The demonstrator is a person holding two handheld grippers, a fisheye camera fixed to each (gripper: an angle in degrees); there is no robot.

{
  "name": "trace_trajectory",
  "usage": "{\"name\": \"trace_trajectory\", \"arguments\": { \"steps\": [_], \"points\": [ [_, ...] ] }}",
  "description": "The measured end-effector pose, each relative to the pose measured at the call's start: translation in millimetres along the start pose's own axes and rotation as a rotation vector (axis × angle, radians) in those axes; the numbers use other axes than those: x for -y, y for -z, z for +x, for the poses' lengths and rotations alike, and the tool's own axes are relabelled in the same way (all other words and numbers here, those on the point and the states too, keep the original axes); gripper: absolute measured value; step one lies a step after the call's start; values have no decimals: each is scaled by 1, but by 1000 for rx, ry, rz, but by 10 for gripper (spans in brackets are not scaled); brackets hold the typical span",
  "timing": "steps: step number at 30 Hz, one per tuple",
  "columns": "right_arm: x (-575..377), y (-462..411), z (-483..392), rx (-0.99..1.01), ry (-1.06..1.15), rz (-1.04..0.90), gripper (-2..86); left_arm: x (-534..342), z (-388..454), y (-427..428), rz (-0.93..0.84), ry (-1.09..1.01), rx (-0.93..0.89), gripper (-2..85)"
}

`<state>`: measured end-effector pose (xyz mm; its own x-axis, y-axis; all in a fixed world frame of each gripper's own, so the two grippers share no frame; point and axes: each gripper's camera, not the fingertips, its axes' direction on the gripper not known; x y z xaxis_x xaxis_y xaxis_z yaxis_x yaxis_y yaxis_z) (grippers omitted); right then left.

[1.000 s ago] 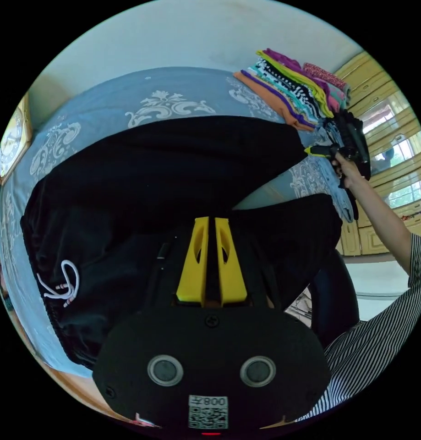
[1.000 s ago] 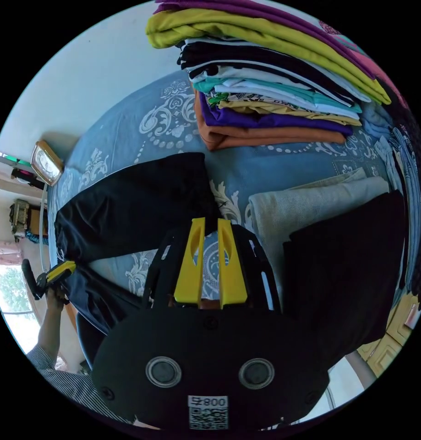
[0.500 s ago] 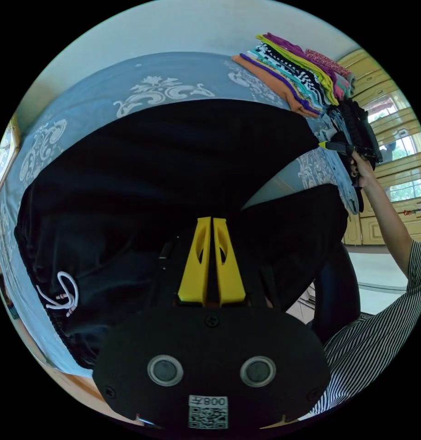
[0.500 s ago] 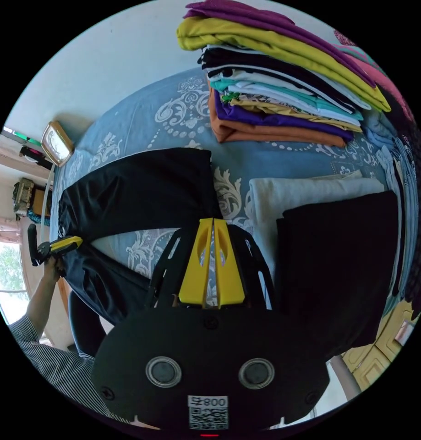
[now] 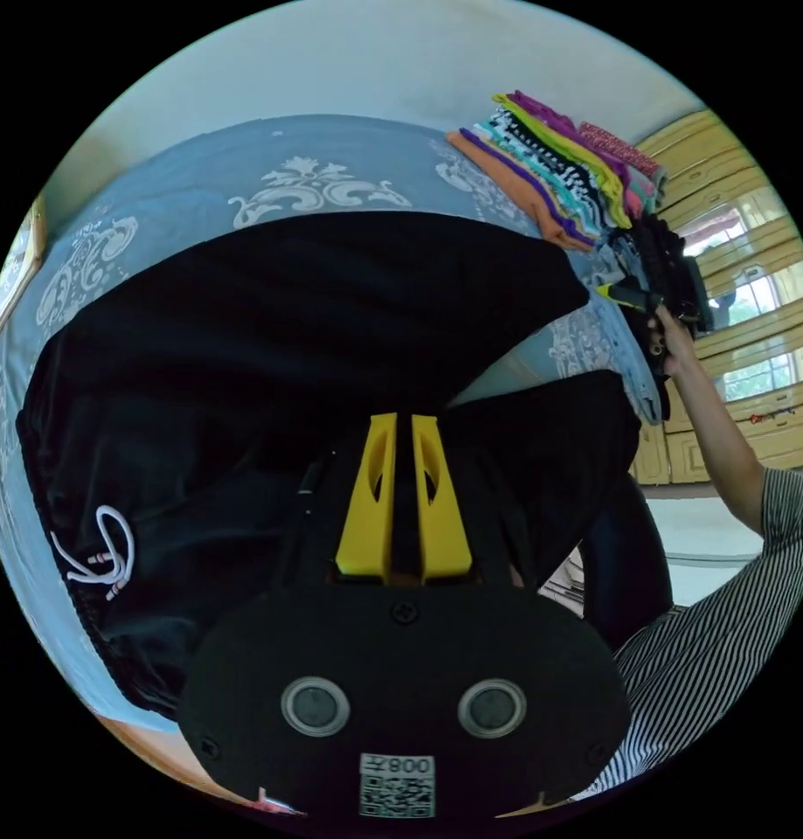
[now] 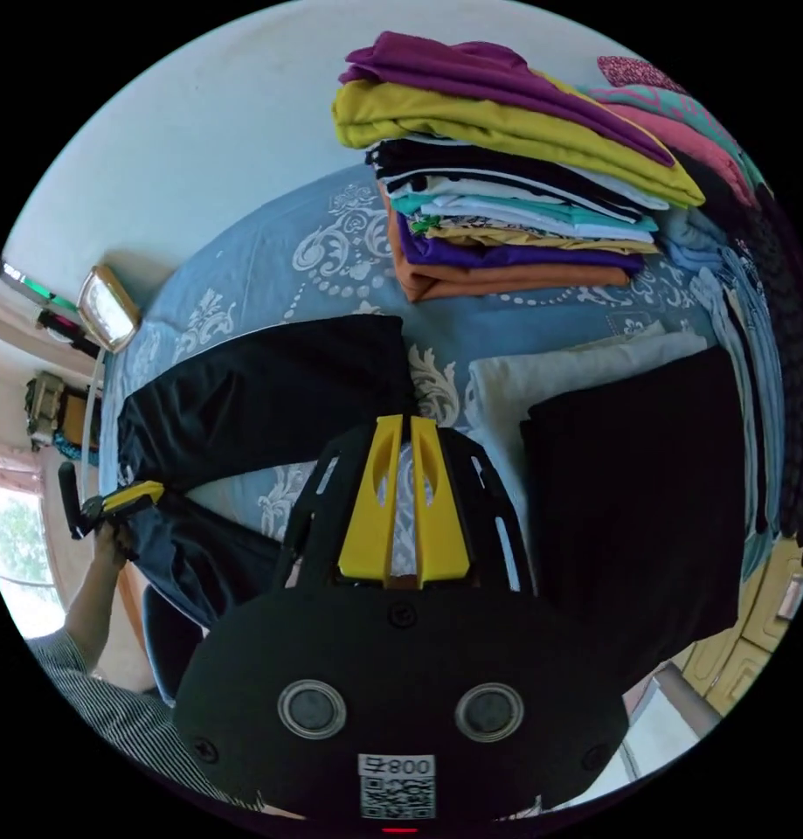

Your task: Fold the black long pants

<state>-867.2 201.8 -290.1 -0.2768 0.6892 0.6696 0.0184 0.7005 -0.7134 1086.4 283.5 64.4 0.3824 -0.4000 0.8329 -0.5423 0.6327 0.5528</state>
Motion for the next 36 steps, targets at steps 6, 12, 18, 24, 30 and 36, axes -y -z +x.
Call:
{"name": "trace_trajectory", "arguments": {
  "steps": [6,12,18,24,30,36],
  "points": [
    [-41,10,-49,143,186,-86,40,-47,17,-3,8,-120,-80,61],
    [-61,-6,-96,71,269,-180,30,-84,0,-33,-52,-51,-48,29],
    [-52,10,-141,-41,315,-207,4,-154,-12,-7,23,-31,81,12],
    [-47,28,-173,-70,325,-144,-1,-207,-34,-27,-8,-49,100,7],
    [-27,51,-201,-53,268,-198,0,-266,-70,8,92,-25,29,3],
    [-9,98,-234,-25,203,-67,1,-359,-170,71,239,155,106,2]
  ]
}}
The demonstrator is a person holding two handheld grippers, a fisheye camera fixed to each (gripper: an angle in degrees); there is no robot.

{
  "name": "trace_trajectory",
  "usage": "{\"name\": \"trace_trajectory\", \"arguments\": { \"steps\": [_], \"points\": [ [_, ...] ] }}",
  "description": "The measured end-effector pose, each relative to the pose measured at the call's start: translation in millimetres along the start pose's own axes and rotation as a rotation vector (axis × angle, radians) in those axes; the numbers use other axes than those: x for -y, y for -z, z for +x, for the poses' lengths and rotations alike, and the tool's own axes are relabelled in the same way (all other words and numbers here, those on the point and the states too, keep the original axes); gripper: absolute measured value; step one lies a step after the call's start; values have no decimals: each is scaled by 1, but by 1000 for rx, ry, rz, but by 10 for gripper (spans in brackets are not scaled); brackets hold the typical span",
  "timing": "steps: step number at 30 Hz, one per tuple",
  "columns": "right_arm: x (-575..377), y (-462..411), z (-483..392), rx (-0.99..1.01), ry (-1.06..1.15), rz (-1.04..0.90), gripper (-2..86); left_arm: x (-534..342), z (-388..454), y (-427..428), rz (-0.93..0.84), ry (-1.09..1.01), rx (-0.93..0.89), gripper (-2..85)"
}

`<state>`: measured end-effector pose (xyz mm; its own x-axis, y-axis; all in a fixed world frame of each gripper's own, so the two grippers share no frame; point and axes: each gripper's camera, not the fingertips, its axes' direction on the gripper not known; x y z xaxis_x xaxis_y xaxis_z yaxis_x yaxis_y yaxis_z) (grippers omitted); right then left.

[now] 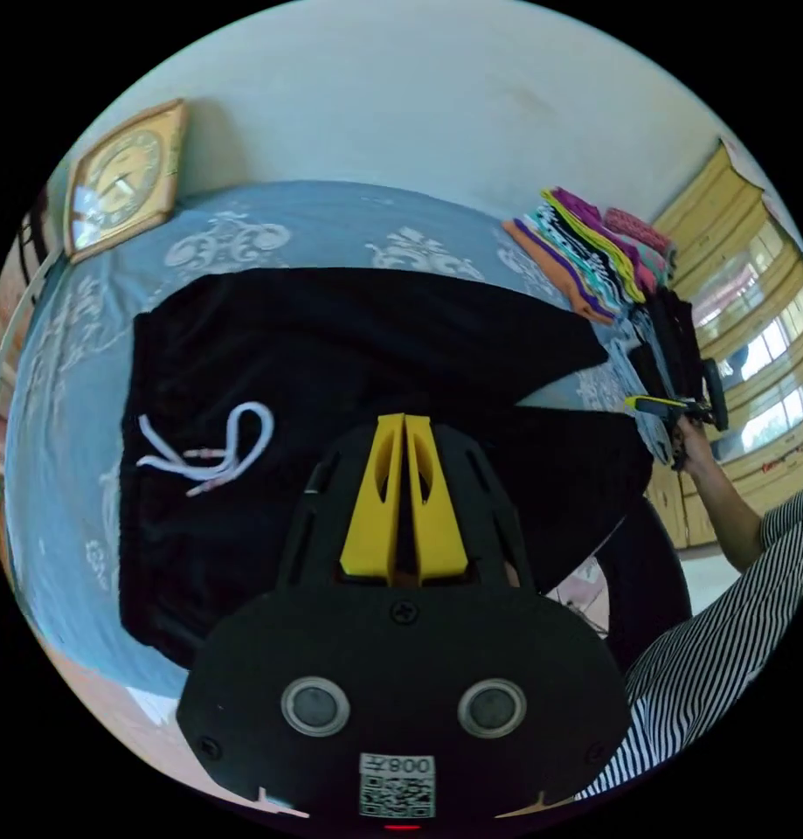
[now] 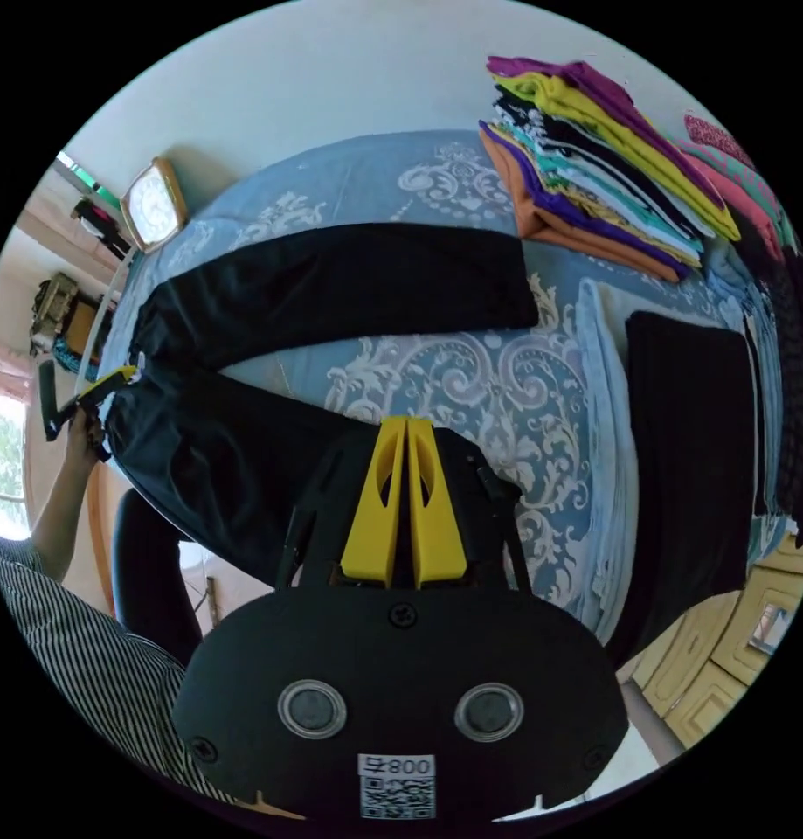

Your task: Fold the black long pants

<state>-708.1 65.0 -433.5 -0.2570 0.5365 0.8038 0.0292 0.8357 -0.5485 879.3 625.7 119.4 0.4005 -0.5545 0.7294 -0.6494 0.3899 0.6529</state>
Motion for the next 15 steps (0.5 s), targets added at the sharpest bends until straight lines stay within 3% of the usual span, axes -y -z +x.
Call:
{"name": "trace_trajectory", "arguments": {
  "steps": [3,7,9,15],
  "points": [
    [28,18,-45,142,95,66,0,-34,-59,13,4,83,37,1],
    [76,13,-161,358,410,35,1,-77,-103,3,-62,133,113,1],
    [92,5,-211,357,509,16,1,-107,-125,-19,-135,150,122,2],
    [137,-26,-313,253,656,-113,0,-141,-157,-14,-44,139,68,2]
  ]
}}
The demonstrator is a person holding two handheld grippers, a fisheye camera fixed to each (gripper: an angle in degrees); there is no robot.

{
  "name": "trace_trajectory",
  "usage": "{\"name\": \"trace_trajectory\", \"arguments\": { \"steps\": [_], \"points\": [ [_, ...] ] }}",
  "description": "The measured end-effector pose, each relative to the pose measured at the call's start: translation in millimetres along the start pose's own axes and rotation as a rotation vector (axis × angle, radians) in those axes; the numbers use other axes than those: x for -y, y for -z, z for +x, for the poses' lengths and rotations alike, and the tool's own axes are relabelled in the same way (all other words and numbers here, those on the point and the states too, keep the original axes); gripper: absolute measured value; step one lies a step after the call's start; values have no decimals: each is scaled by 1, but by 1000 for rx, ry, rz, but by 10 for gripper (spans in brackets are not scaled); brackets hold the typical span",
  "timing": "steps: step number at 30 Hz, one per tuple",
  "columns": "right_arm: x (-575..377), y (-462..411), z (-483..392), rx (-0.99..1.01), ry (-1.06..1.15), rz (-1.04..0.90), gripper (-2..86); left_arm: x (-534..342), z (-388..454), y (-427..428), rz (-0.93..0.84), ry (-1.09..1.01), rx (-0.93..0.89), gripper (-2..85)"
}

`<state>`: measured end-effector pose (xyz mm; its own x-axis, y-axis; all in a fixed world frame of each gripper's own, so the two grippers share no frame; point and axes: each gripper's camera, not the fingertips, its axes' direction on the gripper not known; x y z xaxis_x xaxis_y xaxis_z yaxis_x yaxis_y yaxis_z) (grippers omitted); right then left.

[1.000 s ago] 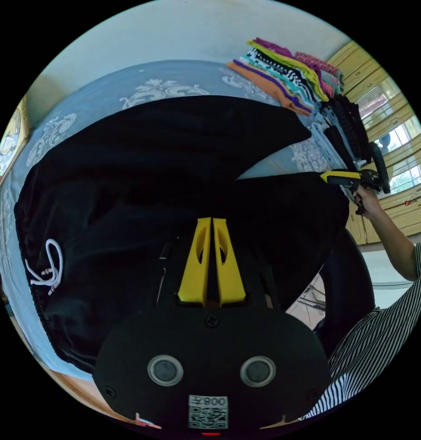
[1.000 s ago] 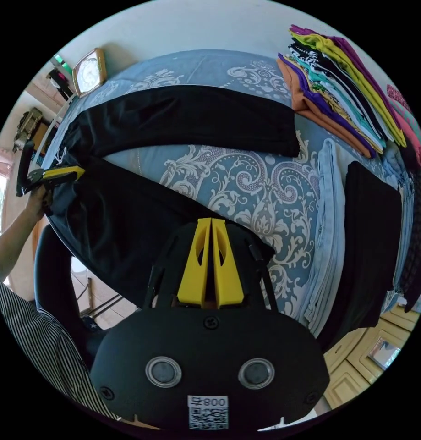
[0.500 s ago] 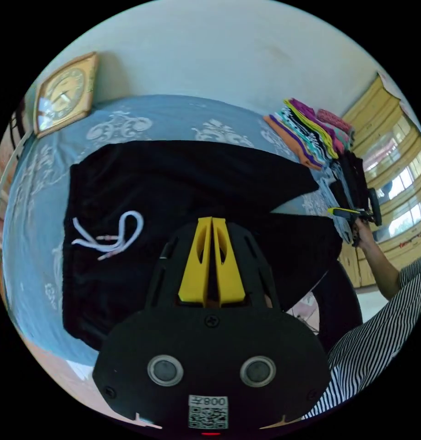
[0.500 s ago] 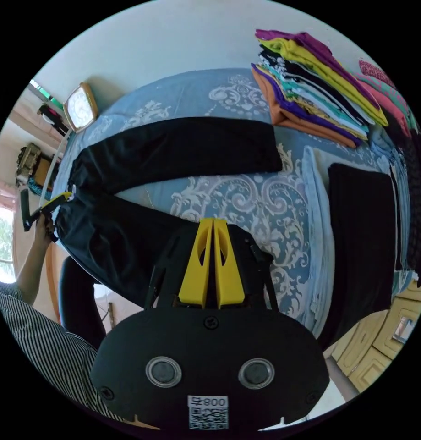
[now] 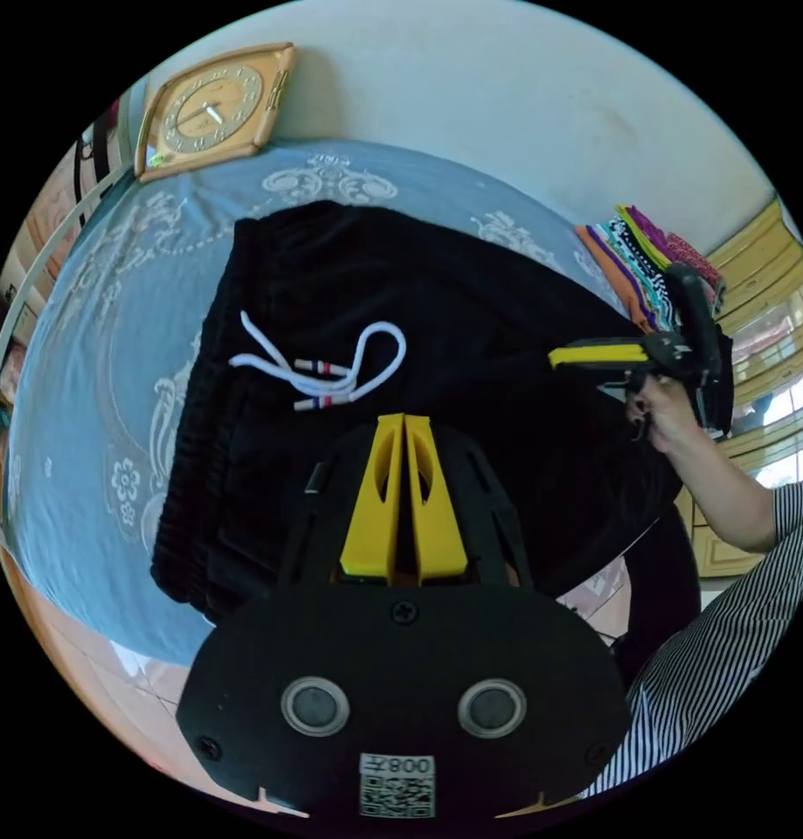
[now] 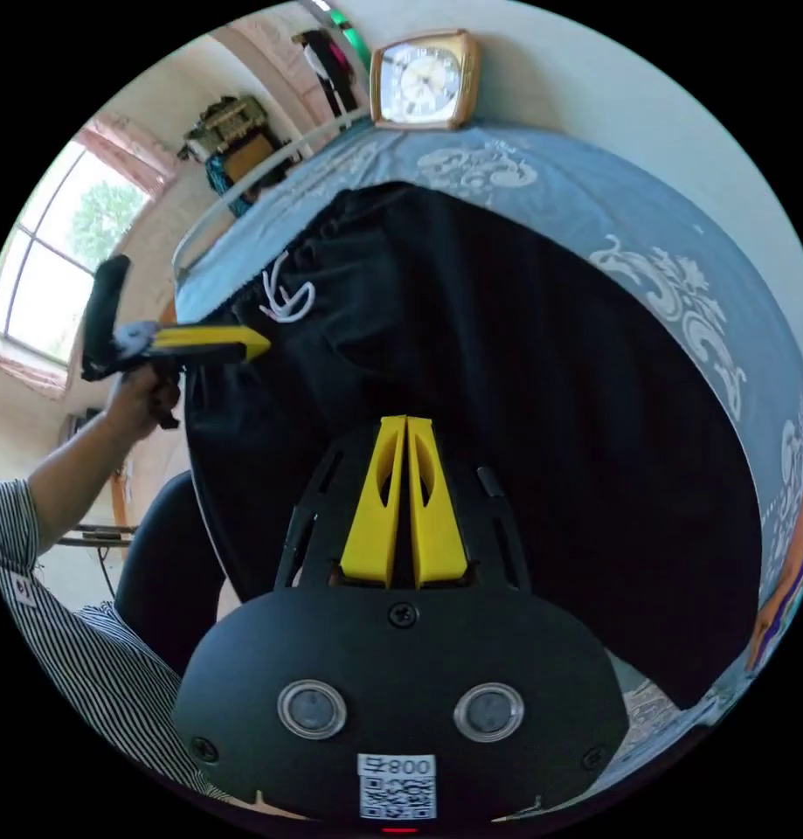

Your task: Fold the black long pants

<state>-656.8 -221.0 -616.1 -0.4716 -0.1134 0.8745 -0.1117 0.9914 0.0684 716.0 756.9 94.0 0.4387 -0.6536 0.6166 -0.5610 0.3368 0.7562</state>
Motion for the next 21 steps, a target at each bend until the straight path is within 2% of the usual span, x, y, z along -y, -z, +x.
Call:
{"name": "trace_trajectory", "arguments": {
  "steps": [3,5,8,14,20,21],
  "points": [
    [16,3,-7,-5,31,-23,0,5,-18,15,94,-48,14,3],
    [22,13,-5,64,5,-4,1,15,-35,18,134,-57,21,4],
    [30,25,-11,72,-20,20,1,38,-68,6,145,-56,48,5],
    [47,48,-39,-45,30,39,2,88,-132,-38,108,3,54,4],
    [59,73,-50,-59,23,72,2,113,-178,-108,-29,62,143,3],
    [60,75,-51,-58,22,77,2,112,-181,-116,-3,50,141,4]
  ]
}}
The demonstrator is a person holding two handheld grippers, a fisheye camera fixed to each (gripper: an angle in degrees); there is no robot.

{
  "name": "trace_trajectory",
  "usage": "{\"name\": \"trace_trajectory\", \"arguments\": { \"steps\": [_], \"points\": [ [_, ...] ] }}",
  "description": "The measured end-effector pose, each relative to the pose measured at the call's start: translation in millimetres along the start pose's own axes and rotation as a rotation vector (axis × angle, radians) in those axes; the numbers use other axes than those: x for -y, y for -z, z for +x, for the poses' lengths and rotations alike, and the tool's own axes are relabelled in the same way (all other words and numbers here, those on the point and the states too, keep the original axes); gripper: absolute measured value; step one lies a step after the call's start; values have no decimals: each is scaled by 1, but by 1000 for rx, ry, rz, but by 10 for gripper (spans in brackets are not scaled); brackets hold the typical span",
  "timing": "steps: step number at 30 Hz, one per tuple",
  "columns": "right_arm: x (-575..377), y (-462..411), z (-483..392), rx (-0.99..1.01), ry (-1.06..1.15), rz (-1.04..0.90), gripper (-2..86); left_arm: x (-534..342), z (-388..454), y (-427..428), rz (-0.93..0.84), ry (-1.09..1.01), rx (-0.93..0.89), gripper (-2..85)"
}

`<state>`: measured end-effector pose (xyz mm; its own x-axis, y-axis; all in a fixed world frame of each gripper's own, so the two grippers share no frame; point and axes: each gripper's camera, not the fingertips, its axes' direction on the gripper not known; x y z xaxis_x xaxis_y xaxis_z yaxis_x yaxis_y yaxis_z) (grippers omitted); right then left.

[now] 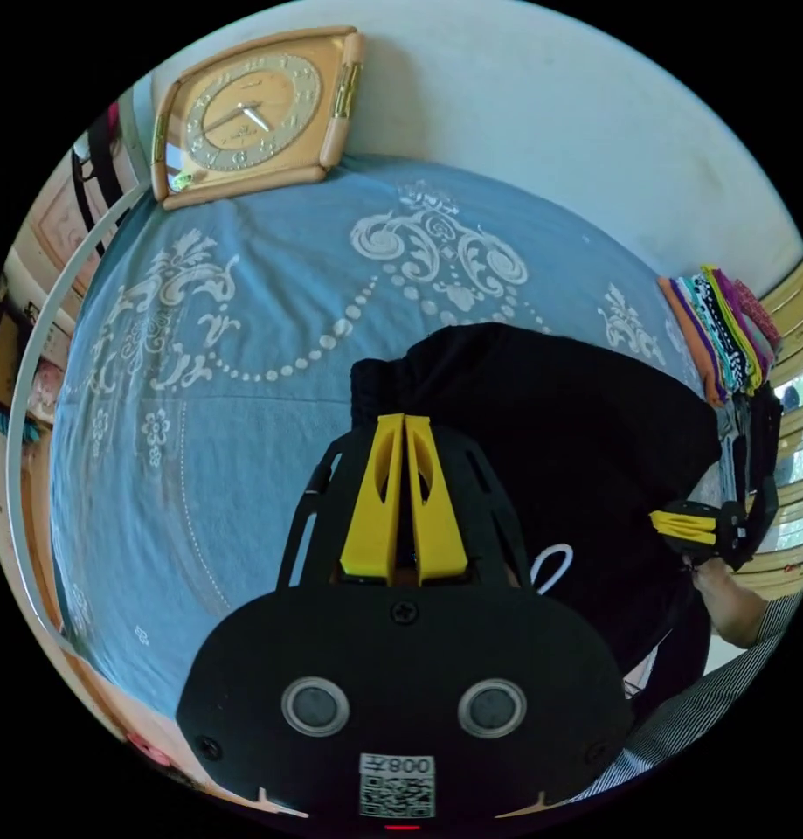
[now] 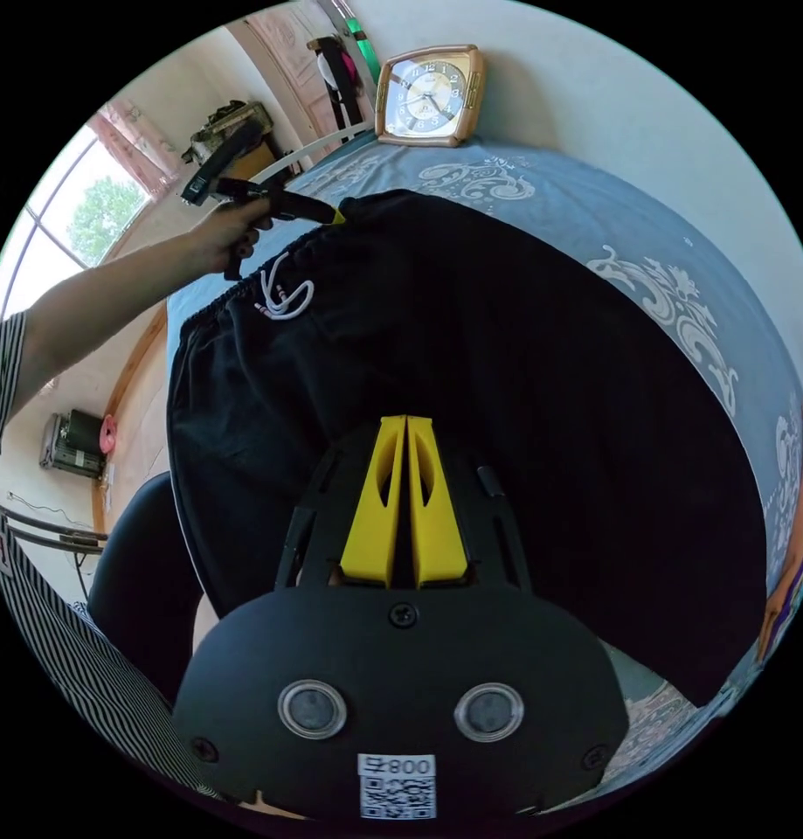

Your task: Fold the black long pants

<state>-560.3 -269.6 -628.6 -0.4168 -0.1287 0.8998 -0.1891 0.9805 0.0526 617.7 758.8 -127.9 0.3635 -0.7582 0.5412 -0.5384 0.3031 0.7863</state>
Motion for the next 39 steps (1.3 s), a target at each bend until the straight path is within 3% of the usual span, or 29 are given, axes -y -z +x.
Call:
{"name": "trace_trajectory", "arguments": {
  "steps": [10,21,39],
  "points": [
    [22,53,2,66,-42,-10,1,15,15,-14,132,-99,11,28],
    [49,128,39,51,-92,87,6,116,34,-133,-128,-215,76,75],
    [162,177,69,-184,11,-27,78,199,69,-187,-173,-317,83,74]
  ]
}}
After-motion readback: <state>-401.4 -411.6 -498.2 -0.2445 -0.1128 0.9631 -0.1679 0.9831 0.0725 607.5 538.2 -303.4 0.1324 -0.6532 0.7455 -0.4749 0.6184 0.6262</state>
